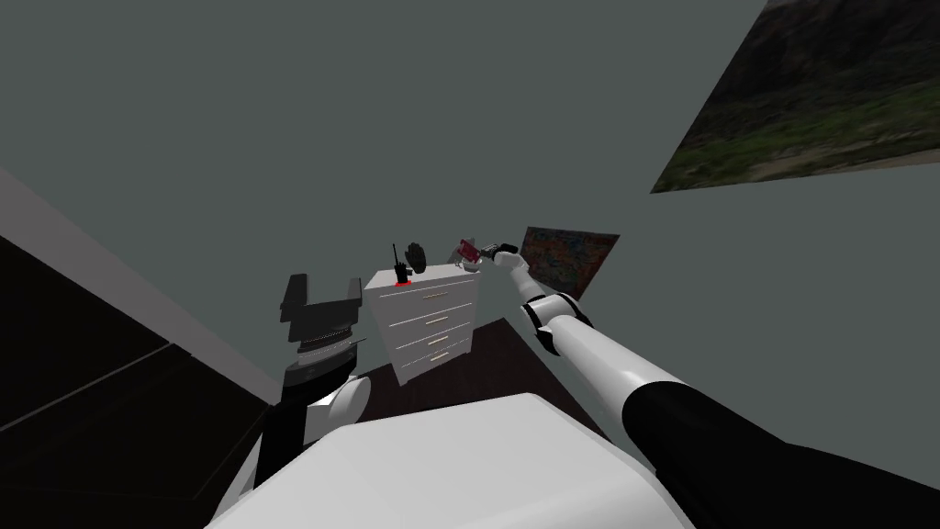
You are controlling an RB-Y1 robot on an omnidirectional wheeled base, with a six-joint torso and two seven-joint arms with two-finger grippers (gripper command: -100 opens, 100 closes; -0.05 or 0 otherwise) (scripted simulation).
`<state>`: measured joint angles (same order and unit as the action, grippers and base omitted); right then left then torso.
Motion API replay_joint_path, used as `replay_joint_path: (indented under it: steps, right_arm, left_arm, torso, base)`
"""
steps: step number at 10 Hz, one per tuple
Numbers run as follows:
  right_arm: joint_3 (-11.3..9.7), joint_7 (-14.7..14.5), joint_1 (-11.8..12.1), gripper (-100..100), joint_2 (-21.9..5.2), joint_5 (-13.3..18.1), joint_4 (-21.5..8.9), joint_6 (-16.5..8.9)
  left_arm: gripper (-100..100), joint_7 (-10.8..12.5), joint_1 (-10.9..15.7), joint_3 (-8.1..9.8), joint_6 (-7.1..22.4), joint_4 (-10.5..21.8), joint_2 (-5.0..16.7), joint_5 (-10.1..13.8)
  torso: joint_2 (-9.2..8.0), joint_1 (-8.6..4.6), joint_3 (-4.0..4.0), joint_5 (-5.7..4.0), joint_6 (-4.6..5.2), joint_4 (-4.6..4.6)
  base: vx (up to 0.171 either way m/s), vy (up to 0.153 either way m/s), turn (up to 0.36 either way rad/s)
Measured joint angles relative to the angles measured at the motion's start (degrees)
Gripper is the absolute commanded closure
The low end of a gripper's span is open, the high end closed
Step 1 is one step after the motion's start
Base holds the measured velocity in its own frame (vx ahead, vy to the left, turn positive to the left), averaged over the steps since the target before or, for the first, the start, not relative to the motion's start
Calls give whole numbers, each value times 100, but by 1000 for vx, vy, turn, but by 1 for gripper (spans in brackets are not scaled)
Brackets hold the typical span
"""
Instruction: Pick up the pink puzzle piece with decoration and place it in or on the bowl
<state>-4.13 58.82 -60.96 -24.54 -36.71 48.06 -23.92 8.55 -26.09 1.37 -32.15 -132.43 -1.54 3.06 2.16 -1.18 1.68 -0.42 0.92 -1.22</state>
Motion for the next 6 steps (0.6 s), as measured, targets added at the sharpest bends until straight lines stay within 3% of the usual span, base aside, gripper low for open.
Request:
replay_joint_path:
  steps: [2, 3, 6]
  right_arm:
    - [-164, -312, 217, -100, -333, 330, -64, 296]
    - [-105, -383, 462, -100, -517, 651, 213, 241]
    - [-221, -835, 429, -100, -839, 1138, -82, 450]
  left_arm:
    - [0, 0, 2, 0, 1, 1, 1, 0]
    - [0, 0, 2, 0, 1, 1, 1, 0]
    - [0, 0, 0, 0, 0, 0, 0, 0]
  torso:
    - [-11, -31, 4, -11, -10, -16]
    - [9, -27, 15, -11, -7, -20]
    - [51, -9, 40, -6, -5, -30]
  base:
    - [-98, -42, 411]
    - [-13, -10, 97]
    - [10, 5, -18]
